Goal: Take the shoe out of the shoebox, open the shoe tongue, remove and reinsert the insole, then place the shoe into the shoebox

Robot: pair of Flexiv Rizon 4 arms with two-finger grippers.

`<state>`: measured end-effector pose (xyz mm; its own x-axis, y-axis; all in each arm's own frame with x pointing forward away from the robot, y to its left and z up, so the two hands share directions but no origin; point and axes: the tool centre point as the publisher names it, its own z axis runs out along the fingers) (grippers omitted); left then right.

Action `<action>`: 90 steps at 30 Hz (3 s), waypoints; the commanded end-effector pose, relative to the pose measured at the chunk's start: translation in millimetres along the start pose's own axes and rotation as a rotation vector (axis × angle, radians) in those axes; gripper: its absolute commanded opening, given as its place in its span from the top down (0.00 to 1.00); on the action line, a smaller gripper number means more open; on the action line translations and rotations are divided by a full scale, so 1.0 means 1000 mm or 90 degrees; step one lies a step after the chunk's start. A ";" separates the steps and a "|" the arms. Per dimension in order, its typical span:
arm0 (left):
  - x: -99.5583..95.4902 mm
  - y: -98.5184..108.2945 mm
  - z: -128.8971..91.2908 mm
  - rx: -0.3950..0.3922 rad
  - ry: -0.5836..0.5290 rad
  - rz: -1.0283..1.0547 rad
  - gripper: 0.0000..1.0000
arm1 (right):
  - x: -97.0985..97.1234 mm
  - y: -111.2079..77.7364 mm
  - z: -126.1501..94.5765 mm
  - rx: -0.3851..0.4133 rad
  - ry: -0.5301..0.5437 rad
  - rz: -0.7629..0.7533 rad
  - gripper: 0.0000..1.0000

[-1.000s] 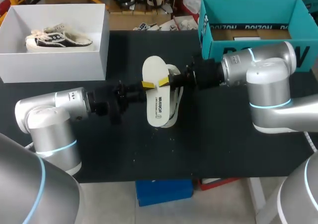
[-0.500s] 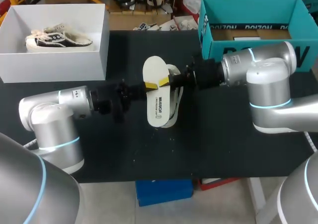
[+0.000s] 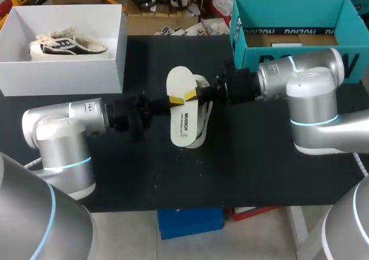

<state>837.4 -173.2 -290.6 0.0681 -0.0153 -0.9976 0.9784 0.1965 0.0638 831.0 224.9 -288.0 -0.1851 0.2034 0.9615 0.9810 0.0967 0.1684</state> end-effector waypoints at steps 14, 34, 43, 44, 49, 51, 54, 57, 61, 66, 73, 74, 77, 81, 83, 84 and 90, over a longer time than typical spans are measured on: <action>0.000 -0.037 -0.038 0.121 0.222 -0.123 1.00 | -0.006 -0.027 -0.034 -0.056 -0.104 0.043 0.00; 0.000 -0.071 -0.065 0.181 0.326 -0.188 1.00 | -0.003 -0.087 -0.096 -0.132 -0.246 0.111 0.00; 0.003 -0.078 -0.061 0.212 0.353 -0.189 1.00 | 0.007 -0.106 -0.112 -0.179 -0.281 0.118 0.00; 0.003 -0.078 -0.061 0.213 0.353 -0.189 1.00 | 0.008 -0.108 -0.113 -0.182 -0.283 0.118 0.00; 0.006 -0.082 -0.061 0.222 0.364 -0.194 1.00 | 0.012 -0.117 -0.119 -0.197 -0.292 0.120 0.00; 0.008 -0.083 -0.060 0.225 0.365 -0.196 1.00 | 0.015 -0.120 -0.121 -0.193 -0.296 0.117 0.00; 0.010 -0.084 -0.058 0.233 0.370 -0.204 1.00 | 0.015 -0.120 -0.121 -0.193 -0.296 0.117 0.00; 0.012 -0.085 -0.054 0.247 0.368 -0.210 1.00 | 0.015 -0.120 -0.121 -0.193 -0.296 0.117 0.00; 0.015 -0.085 -0.046 0.263 0.374 -0.218 1.00 | 0.015 -0.120 -0.121 -0.193 -0.296 0.117 0.00; 0.020 -0.084 -0.036 0.297 0.391 -0.219 1.00 | 0.015 -0.120 -0.121 -0.193 -0.296 0.117 0.00; 0.033 -0.076 -0.026 0.320 0.410 -0.220 1.00 | 0.015 -0.120 -0.121 -0.193 -0.296 0.117 0.00; 0.034 -0.074 -0.025 0.320 0.411 -0.220 1.00 | 0.015 -0.120 -0.121 -0.193 -0.296 0.117 0.00; 0.039 -0.068 -0.021 0.324 0.421 -0.218 1.00 | 0.015 -0.120 -0.121 -0.193 -0.296 0.117 0.00; 0.044 -0.059 -0.014 0.326 0.429 -0.214 1.00 | 0.015 -0.120 -0.121 -0.193 -0.296 0.117 0.00; 0.045 -0.056 -0.010 0.328 0.433 -0.210 1.00 | 0.015 -0.120 -0.121 -0.193 -0.296 0.117 0.00; 0.046 -0.055 -0.008 0.329 0.434 -0.210 1.00 | 0.015 -0.120 -0.121 -0.193 -0.296 0.117 0.00; 0.048 -0.045 0.003 0.344 0.453 -0.197 1.00 | 0.015 -0.120 -0.121 -0.193 -0.296 0.117 0.00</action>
<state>787.0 -177.5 -340.8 -0.1789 0.6291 -0.7564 0.9124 -0.1816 -0.3668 717.6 97.6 -268.1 0.0485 0.6009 0.7979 0.9598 -0.2490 0.1292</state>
